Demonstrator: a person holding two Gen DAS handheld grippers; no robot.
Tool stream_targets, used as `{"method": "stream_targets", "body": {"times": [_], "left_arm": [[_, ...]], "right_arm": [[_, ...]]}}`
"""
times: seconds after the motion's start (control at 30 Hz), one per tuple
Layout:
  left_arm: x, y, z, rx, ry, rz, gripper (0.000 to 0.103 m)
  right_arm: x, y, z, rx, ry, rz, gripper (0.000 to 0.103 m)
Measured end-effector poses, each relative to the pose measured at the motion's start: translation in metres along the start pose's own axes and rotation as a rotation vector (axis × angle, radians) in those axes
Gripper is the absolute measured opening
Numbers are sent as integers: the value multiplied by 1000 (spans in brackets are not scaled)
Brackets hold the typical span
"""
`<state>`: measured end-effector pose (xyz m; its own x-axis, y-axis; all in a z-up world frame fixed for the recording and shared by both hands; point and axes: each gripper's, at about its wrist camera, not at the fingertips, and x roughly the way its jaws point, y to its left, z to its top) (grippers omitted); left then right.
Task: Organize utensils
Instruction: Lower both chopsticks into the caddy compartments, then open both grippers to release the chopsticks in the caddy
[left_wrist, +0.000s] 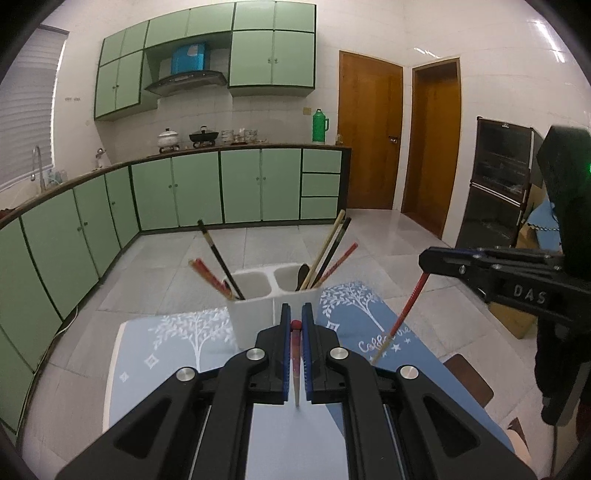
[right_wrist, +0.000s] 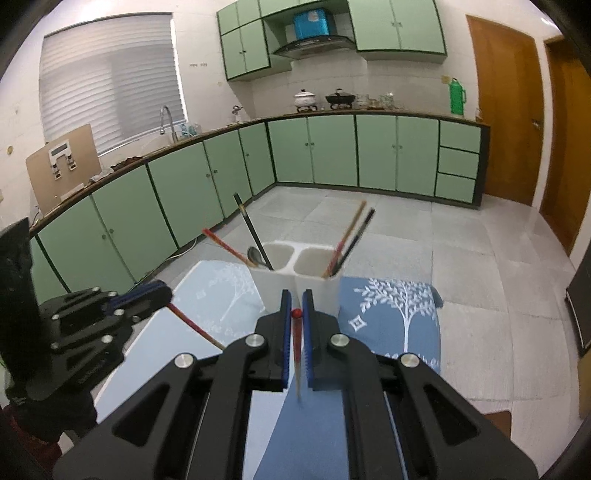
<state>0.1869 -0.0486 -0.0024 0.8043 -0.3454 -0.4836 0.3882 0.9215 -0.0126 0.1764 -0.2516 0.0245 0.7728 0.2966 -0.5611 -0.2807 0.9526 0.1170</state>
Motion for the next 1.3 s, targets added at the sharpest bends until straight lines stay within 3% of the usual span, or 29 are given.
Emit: {"method": "stream_targets", "body": {"times": [0.2, 0.4, 0.57, 0.7, 0.93, 1.17, 1.3], "left_arm": [[-8, -1, 18, 22, -50, -5, 6], [-26, 2, 64, 46, -166, 15, 5], [-22, 11, 103, 46, -245, 41, 5], [-1, 17, 120, 45, -251, 53, 5], [52, 32, 110, 20, -202, 59, 5], [99, 39, 87, 3, -102, 51, 6], [104, 42, 81, -23, -74, 42, 6]], "right_arm": [[-5, -1, 30, -28, -28, 41, 5], [-21, -4, 83, -28, -114, 90, 5], [-18, -2, 133, -65, -208, 52, 5], [3, -8, 156, -82, -246, 9, 5], [57, -25, 153, -72, -250, -21, 5], [108, -38, 125, -51, -151, -28, 6], [112, -36, 116, -42, -136, -31, 9]]}}
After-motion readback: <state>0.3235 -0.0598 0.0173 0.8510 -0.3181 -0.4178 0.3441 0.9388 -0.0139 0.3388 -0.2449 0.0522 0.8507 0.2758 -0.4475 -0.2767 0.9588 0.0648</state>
